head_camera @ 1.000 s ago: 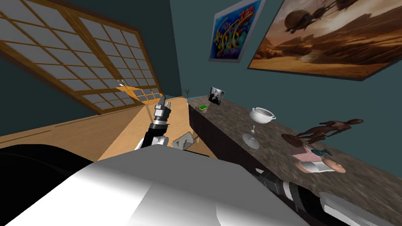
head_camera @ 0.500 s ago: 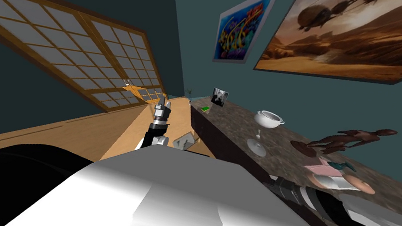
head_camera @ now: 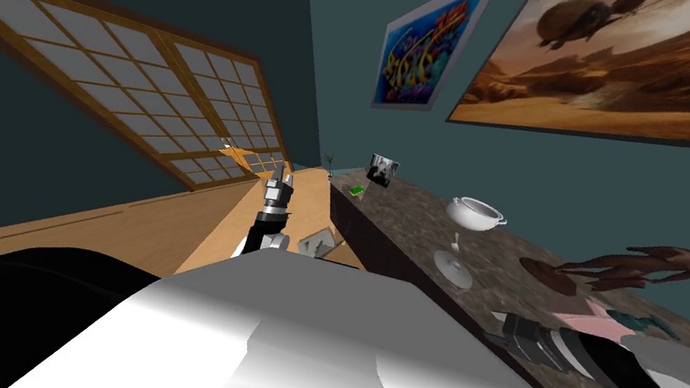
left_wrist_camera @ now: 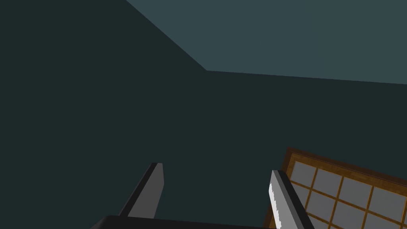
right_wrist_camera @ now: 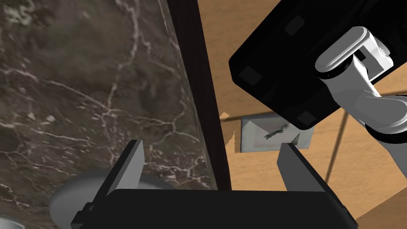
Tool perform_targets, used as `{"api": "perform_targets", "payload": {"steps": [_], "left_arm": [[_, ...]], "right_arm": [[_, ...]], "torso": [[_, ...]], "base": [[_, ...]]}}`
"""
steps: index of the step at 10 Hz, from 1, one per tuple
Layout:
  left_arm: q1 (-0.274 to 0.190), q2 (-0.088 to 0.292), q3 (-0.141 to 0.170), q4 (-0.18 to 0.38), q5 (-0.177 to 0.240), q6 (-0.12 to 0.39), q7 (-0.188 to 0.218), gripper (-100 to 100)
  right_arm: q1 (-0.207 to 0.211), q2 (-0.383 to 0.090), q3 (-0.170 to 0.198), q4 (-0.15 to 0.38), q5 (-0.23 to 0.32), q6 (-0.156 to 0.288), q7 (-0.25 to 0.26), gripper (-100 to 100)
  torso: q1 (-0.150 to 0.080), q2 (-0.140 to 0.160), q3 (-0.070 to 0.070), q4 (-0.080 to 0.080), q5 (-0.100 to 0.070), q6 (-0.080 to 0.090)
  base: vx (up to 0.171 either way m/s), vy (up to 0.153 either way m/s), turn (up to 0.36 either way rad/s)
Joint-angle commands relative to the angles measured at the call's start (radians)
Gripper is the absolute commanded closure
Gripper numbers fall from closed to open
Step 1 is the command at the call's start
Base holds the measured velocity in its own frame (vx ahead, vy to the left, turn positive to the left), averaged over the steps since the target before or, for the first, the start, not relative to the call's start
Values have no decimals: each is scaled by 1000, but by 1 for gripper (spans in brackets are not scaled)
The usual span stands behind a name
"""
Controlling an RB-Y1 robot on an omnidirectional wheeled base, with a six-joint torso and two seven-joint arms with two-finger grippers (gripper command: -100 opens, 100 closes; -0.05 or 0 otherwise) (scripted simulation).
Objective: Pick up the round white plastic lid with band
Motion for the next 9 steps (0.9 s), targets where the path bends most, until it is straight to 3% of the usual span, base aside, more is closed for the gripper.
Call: {"api": "perform_targets", "payload": {"steps": [1, 5, 8, 9], "left_arm": [[0, 0, 0, 0, 0, 0, 0, 0], [0, 0, 0, 0, 0, 0, 0, 0], [0, 0, 0, 0, 0, 0, 0, 0], [0, 0, 0, 0, 0, 0, 0, 0]], "right_arm": [[-1, -50, 14, 29, 20, -10, 9, -100], [-5, -109, 35, 68, 49, -30, 37, -100], [-6, -99, 60, 65, 70, -45, 66, -100], [0, -113, 56, 67, 52, -40, 65, -100]], "torso": [[0, 0, 0, 0, 0, 0], [-1, -2, -1, 0, 0, 0], [2, -8, -5, -2, 0, -1], [2, -8, -5, -2, 0, 0]], "base": [[118, 33, 115], [131, 17, 104], [222, 46, 126], [88, 13, 21]]}}
